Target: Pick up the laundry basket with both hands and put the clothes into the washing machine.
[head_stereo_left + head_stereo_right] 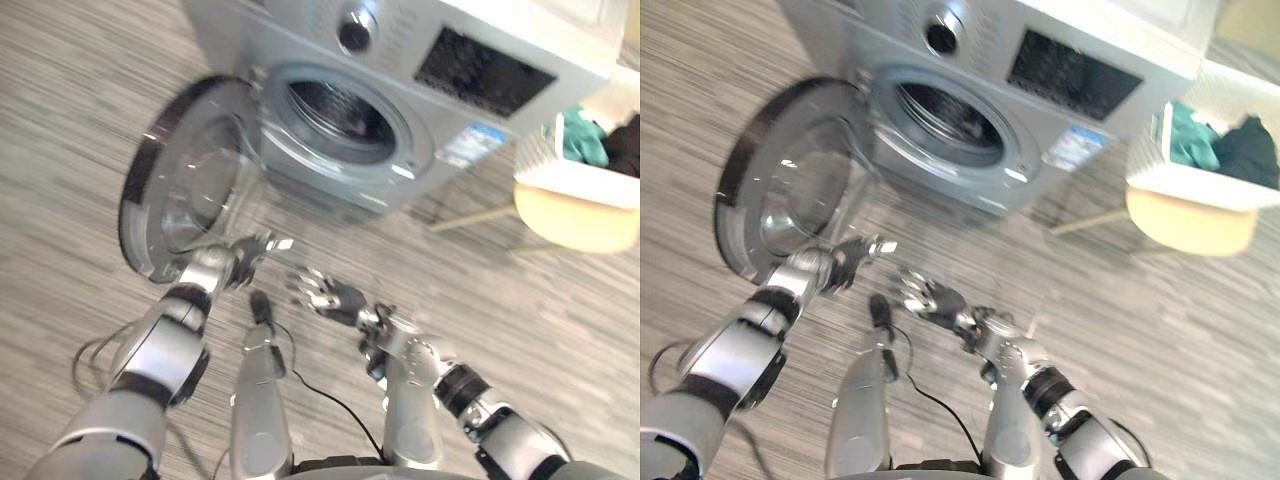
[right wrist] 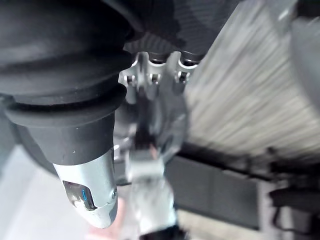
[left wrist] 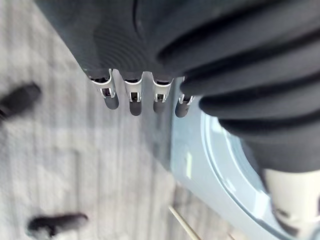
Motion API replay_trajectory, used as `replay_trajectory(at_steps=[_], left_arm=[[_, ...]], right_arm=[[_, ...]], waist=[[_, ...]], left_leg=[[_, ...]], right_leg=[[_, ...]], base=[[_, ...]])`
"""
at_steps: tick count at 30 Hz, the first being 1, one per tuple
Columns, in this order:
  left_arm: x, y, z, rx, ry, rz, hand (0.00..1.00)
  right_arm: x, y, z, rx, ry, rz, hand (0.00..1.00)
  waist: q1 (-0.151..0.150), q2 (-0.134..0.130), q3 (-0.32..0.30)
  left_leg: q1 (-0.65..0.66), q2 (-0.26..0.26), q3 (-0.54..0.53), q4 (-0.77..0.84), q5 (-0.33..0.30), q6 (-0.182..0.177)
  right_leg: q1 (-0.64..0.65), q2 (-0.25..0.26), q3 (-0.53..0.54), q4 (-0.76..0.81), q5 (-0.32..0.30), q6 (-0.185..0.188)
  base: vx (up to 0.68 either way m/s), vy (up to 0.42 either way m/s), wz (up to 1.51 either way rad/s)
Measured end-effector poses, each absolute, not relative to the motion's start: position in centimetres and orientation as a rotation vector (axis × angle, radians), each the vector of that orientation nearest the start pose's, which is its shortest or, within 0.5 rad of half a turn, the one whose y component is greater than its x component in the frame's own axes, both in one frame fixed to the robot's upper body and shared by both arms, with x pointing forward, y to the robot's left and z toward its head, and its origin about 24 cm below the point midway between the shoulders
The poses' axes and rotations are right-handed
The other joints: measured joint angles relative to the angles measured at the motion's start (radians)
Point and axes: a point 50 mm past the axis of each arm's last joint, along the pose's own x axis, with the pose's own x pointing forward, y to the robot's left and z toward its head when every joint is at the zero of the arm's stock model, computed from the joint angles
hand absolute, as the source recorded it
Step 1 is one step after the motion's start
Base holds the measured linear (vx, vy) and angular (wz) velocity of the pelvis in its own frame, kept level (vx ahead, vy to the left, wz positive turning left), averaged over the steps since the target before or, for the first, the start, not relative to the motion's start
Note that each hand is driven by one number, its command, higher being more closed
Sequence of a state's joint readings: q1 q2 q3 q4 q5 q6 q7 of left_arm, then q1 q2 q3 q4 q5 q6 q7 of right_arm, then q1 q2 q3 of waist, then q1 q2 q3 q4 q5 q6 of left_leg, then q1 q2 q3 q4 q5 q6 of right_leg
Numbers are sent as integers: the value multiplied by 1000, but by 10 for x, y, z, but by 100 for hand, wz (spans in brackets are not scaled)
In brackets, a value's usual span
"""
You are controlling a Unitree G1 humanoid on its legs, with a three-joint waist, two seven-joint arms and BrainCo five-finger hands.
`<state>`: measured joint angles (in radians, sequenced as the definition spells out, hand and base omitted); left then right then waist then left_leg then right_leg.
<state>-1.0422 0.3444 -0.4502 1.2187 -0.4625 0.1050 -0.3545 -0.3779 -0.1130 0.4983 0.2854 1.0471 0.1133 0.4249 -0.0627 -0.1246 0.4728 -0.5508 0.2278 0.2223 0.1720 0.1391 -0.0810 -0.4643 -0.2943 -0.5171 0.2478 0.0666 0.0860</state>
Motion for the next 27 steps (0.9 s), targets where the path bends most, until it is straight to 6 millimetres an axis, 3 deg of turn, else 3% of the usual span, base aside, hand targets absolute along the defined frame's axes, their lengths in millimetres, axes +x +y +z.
replay_trajectory(at_steps=[1, 3, 6, 8, 9, 11, 13, 17, 21, 24, 27], left_arm=[[406, 148, 111, 151, 316, -411, 0], [419, 112, 161, 22, 123, -442, 0], [425, 89, 210, -85, -44, -358, 0], [425, 85, 224, -131, -91, -241, 0], [425, 84, 224, -148, -94, -214, 0], [426, 100, 221, -191, -85, -95, 0], [426, 125, 219, -244, -102, 26, 0], [423, 147, 210, -240, -109, 143, 0], [420, 172, 211, -251, -130, 248, 0], [414, 206, 213, -263, -160, 331, 0], [410, 219, 200, -275, -134, 372, 0]], right_arm=[[275, -28, 72, 837, 120, 929, 0], [259, -46, 104, 951, -79, 910, 0], [235, -51, 149, 1069, -309, 958, 0], [225, -53, 168, 1148, -399, 958, 0], [224, -55, 171, 1169, -418, 942, 0], [225, -63, 171, 1213, -442, 879, 0], [225, -71, 164, 1248, -444, 812, 0], [222, -71, 154, 1245, -398, 788, 0], [223, -67, 134, 1249, -297, 766, 0], [222, -66, 127, 1241, -262, 785, 0], [225, -65, 115, 1235, -209, 761, 0]], waist=[[-5, -6, 3], [-33, -10, 14], [-54, -17, 54], [-70, -21, 62], [-74, -21, 62], [-89, -20, 62], [-85, -20, 62], [-84, -20, 63], [-60, -20, 63], [-59, -20, 63], [-53, -20, 63]], left_leg=[[-27, 3, 3, 3, 1, 1], [-150, 20, 1, 34, 11, 11], [-264, 45, 17, 36, 28, 9], [-322, 56, 31, 38, 37, 8], [-333, 60, 37, 39, 37, 7], [-348, 84, 54, 44, 37, 7], [-340, 106, 79, 45, 36, 6], [-326, 107, 91, 45, 35, 5], [-315, 106, 98, 43, 35, 5], [-298, 110, 120, 37, 37, 0], [-264, 111, 136, 40, 38, 2]], right_leg=[[-23, 3, 0, -8, 8, -2], [-133, 15, -1, -2, 22, -11], [-265, 21, 6, 22, 22, -11], [-342, 23, 23, 45, 22, -12], [-360, 23, 26, 53, 22, -12], [-385, 35, 26, 65, 23, -13], [-385, 52, 26, 67, 22, -13], [-385, 47, 27, 82, 5, -39], [-379, 43, 27, 92, -6, -54], [-365, 35, 22, 99, -9, -58], [-327, 30, 21, 97, -9, -58]], base=[[-61, -37, -32], [-53, -30, -21], [-32, -28, -26], [8, -19, -27], [26, -24, -33], [37, -35, -29], [32, -34, -21], [8, -5, -1], [-15, 4, 4], [-31, 0, 11], [-24, -12, 9]])
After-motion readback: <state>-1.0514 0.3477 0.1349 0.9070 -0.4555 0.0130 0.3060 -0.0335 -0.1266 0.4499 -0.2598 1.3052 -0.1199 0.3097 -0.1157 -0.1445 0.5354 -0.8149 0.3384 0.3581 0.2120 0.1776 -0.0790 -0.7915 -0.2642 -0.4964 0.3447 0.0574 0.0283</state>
